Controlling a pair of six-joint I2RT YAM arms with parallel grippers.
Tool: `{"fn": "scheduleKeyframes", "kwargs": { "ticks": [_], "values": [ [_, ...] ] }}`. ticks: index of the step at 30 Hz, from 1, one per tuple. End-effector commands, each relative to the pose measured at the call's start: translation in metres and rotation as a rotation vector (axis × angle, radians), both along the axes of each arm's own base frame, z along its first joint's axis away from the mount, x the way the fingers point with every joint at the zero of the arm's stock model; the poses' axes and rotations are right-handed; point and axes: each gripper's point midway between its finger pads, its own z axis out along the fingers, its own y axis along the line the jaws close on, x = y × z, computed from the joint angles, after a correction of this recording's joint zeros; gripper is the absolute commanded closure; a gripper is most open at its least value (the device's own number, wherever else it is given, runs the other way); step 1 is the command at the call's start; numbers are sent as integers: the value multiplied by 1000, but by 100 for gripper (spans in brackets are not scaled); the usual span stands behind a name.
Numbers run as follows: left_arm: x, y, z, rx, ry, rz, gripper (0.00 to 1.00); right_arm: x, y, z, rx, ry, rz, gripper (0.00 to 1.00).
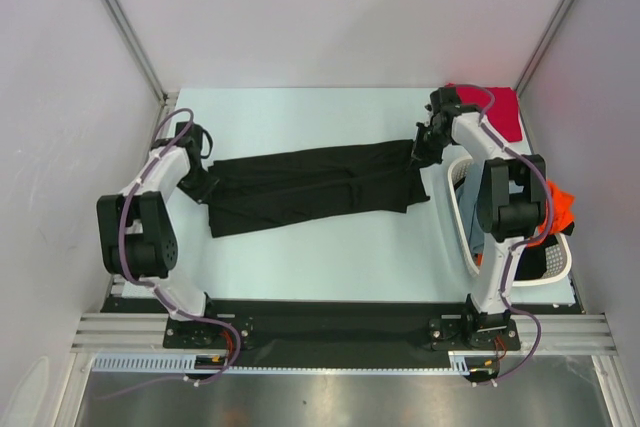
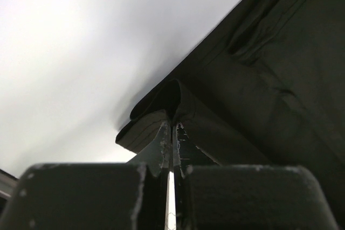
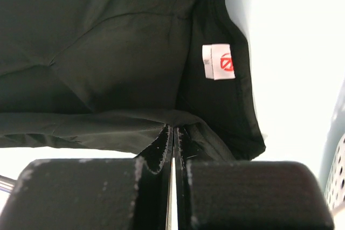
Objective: Fold and stack the t-shirts
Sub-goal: Fold the tshirt
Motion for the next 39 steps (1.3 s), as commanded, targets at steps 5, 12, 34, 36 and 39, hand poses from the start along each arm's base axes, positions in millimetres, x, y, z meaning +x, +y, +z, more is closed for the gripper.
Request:
{"fn": "scheduleKeyframes", "kwargs": {
  "ticks": [5,12,34,36,39],
  "values": [
    [26,2,7,13,-17,-45,100,16,-6,3,0,-15,2,100],
    [37,3,3,13,2,-61,100,23,-8,-1,3,-13,-8,100],
    [60,36,57,263,-46,-140,58,51,-13,21,-58,-69,-3,65],
    [57,31,79,273,-113,-160,57,35,-9,34,-89,-92,28,60],
    [52,-6,83,192,-185,-279,59,-2,7,34,-38,-81,80,57]
  ]
}}
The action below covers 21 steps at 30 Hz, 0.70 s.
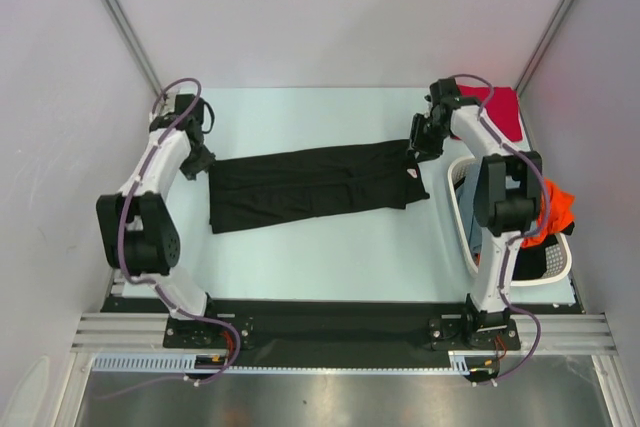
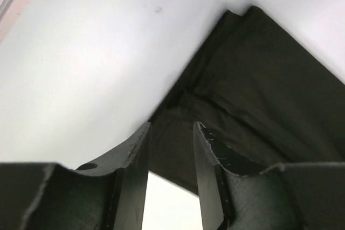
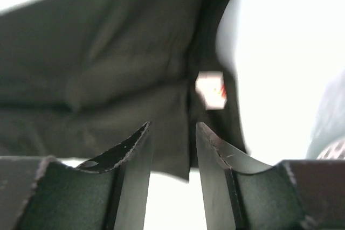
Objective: Fold and stack the t-shirts
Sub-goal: Fold the tshirt
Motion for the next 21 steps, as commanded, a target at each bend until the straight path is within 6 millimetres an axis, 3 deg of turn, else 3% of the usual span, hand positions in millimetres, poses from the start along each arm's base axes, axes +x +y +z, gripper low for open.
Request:
{"fn": "scheduleKeyframes", "kwargs": {
  "ticks": [1,2,3,4,5,7,9,12,14,17,19,21],
  "values": [
    [-12,-44,18,-53,-72,-220,60,-37,19,33,37,-73,68,57],
    [-3,-59,15,-102,-125,-278,60,-49,24,27,52,-63,79,57],
    [-6,-91,19,-230,-179,-381,60,-70,27,18,61,-41,93,57],
    [-21,-111,-2,-296,-154,-453,60,-74,31,16,76,-61,92,57],
    [-12,-127,4,-339,-239,-511,60,-80,33,13,83,-64,92,57],
    [-26,-157,-2,-450,-251,-596,60,-95,33,5,105,-81,74,57],
    [-26,-178,-1,-518,-265,-678,61,-100,32,1,125,-93,48,57],
    [-20,-208,10,-613,-324,-794,59,-99,29,-4,164,-113,17,57],
    [-14,-235,20,-685,-374,-883,53,-88,26,-5,188,-130,5,57],
    [-3,-272,25,-766,-402,-931,52,-68,22,-2,179,-162,8,57],
    [1,-297,24,-827,-397,-938,53,-59,24,0,192,-169,17,57],
    [6,-314,6,-851,-360,-937,60,-50,25,-1,222,-154,-7,57]
  ]
}}
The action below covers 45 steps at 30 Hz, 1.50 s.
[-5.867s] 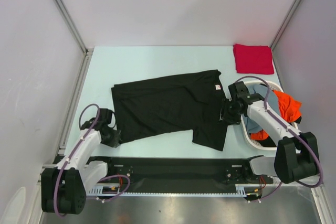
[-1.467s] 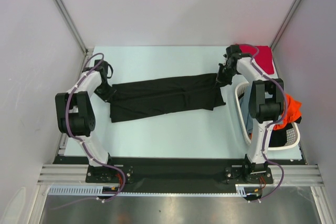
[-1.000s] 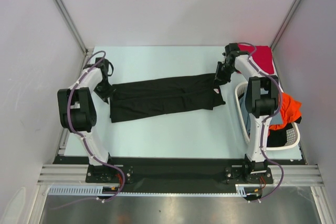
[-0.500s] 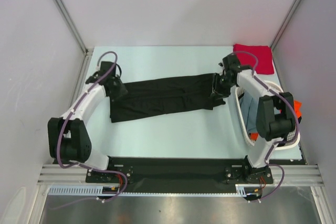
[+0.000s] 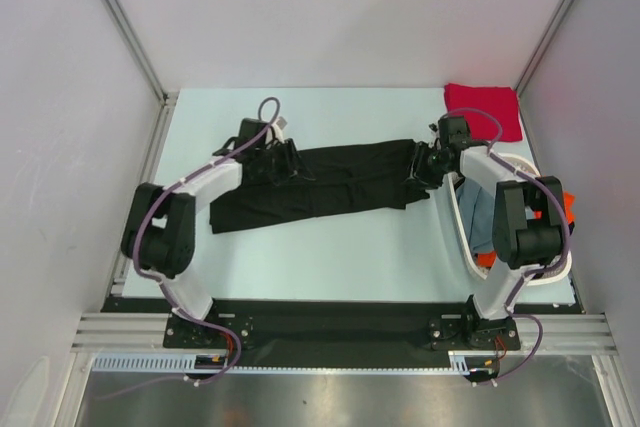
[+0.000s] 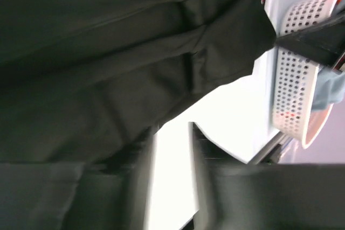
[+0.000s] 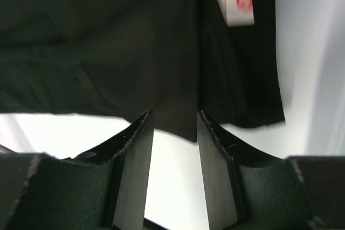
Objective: Fold and stack the t-shirts
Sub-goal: Fold the tshirt
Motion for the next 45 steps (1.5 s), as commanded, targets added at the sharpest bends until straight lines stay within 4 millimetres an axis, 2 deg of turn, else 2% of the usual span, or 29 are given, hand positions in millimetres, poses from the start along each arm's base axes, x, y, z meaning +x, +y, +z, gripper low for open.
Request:
{"fn": "scheduleKeyframes", "kwargs": {
  "ticks": [1,2,4,5,7,11,20,23,24,26,27,29,33,38,42,43,45],
  "values": [
    [16,-57,17,-130,-60,-95,70,33,9,17,72,-72,-12,57],
    [20,-63,-1,-113,-35,-88,76,35,9,16,79,-67,-22,57],
    [23,-80,-7,-101,-20,-87,84,41,8,21,83,-75,-44,57],
    [24,-82,-24,-64,15,-71,87,43,7,21,76,-74,-50,57],
    [20,-94,-28,-38,18,-80,93,45,3,22,58,-60,-64,58],
    [14,-106,-41,17,16,-75,93,43,1,26,55,-59,-67,58],
    [26,-114,-66,87,46,-32,92,25,-10,45,41,-79,-78,59],
    [35,-117,-67,99,43,-26,92,20,-12,48,42,-81,-80,59],
    [41,-121,-62,93,29,-28,92,19,-13,49,39,-84,-81,59],
    [44,-122,-69,107,42,-37,91,19,-16,51,38,-88,-86,59],
    [51,-126,-63,98,23,-39,91,17,-16,50,37,-84,-86,59],
    [54,-125,-66,117,29,-38,91,17,-18,48,37,-81,-87,59],
    [63,-123,-60,126,0,-26,92,19,-17,42,47,-65,-84,59],
    [64,-113,-58,144,-6,-39,91,31,-11,30,76,-58,-69,59],
    [59,-112,-47,135,-29,-82,90,47,-4,20,101,-43,-68,61],
    [58,-113,-38,124,-41,-91,90,49,-2,12,103,-26,-67,62],
    [53,-114,-34,116,-43,-110,85,54,-2,10,102,-17,-77,63]
  ]
}}
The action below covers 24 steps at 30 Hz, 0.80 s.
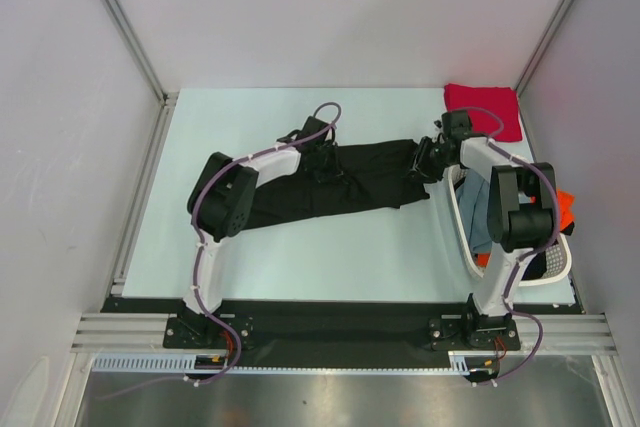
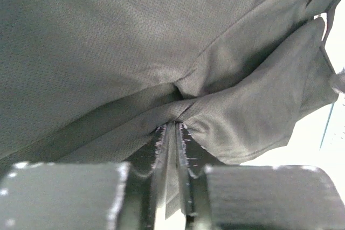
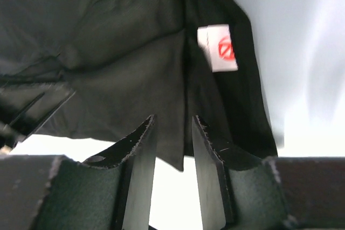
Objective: Fold and stack the t-shirts
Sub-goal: Fold the tshirt
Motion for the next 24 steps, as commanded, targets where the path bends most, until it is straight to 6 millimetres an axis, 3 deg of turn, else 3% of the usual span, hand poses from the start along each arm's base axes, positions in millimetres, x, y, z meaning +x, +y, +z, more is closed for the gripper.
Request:
{"fn": "scheduleKeyframes", "kwargs": {
  "ticks": [1,3,7,24],
  "values": [
    [2,-7,51,-68,-90,-67,83,23,8,10,36,-46,0,63],
    [-1,-11,62,-103,-101,-91,76,25,13,5,44,-37,7,65],
    [-1,-15,66,-125,-97,-102,74,28,12,-2,35,-30,-5,66],
    [15,-17,44,-105,-71,-112,74,37,12,-21,26,3,-19,72]
  ]
}}
